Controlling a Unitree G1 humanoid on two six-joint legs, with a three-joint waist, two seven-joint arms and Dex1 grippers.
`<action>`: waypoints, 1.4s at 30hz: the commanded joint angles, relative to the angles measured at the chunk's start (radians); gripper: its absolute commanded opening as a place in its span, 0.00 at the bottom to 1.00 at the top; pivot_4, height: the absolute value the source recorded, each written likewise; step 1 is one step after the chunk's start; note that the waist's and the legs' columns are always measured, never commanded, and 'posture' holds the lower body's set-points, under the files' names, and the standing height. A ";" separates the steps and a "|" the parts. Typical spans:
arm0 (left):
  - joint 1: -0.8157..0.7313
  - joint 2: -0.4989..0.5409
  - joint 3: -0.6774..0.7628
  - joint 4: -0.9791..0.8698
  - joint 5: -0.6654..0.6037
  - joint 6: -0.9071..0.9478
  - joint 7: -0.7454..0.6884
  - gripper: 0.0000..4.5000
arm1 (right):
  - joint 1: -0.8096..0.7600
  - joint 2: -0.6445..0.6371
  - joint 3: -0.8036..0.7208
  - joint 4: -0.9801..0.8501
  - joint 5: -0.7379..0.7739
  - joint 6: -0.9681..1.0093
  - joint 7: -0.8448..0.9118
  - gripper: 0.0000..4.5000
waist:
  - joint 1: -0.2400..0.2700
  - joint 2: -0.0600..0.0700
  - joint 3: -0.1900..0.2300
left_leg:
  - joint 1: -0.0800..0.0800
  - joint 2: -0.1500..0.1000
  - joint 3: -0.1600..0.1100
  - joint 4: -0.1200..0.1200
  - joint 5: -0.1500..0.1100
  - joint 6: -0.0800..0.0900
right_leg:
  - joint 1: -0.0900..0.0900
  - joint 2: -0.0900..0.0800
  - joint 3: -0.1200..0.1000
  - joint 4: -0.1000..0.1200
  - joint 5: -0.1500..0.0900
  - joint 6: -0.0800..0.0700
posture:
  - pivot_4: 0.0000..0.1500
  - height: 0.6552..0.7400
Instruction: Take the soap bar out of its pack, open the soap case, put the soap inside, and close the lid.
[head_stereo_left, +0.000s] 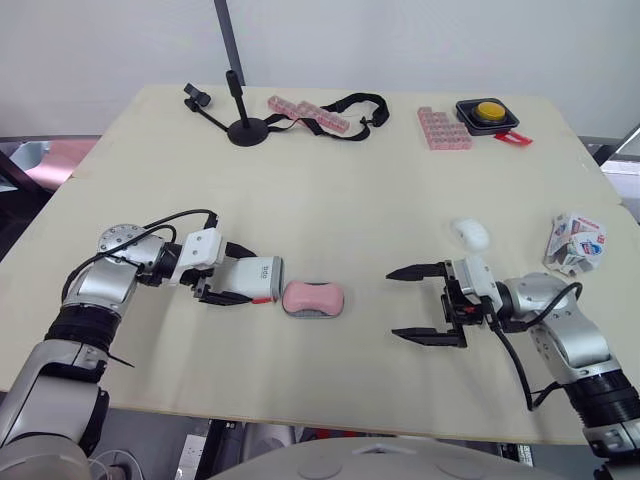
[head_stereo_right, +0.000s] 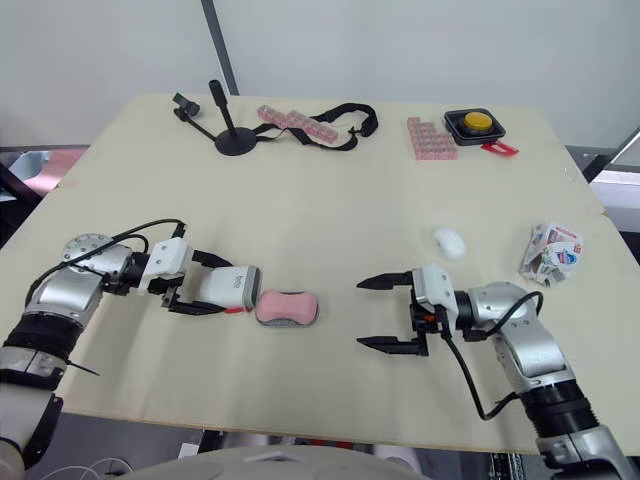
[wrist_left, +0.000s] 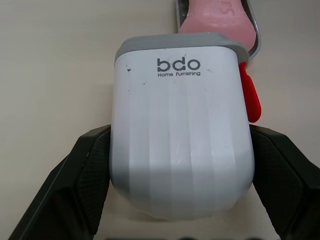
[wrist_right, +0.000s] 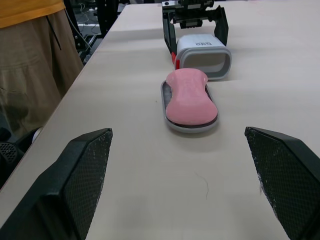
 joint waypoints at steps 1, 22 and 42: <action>0.021 0.029 0.026 -0.026 -0.013 -0.023 -0.022 0.77 | -0.071 -0.018 0.045 -0.108 -0.018 0.119 -0.054 1.00 | -0.002 0.000 0.000 | 0.000 0.000 0.000 0.000 0.000 -0.001 | 0.000 0.000 0.000 0.000 0.000 0.000 | 1.00 0.99; 0.148 0.072 0.037 -0.222 -0.059 0.078 -0.006 0.77 | -0.404 0.195 0.462 0.024 -0.403 0.315 -0.268 1.00 | -0.001 0.000 0.000 | -0.001 0.000 0.000 -0.001 0.002 -0.004 | -0.002 0.001 0.000 0.002 0.000 0.000 | 1.00 0.99; 0.166 0.068 0.043 -0.238 -0.051 0.081 0.032 0.77 | -0.395 0.231 0.486 0.088 -0.443 0.373 -0.260 0.67 | -0.005 0.000 0.000 | 0.001 0.000 0.000 -0.001 0.003 -0.005 | -0.001 0.001 0.000 0.002 0.000 0.000 | 1.00 0.99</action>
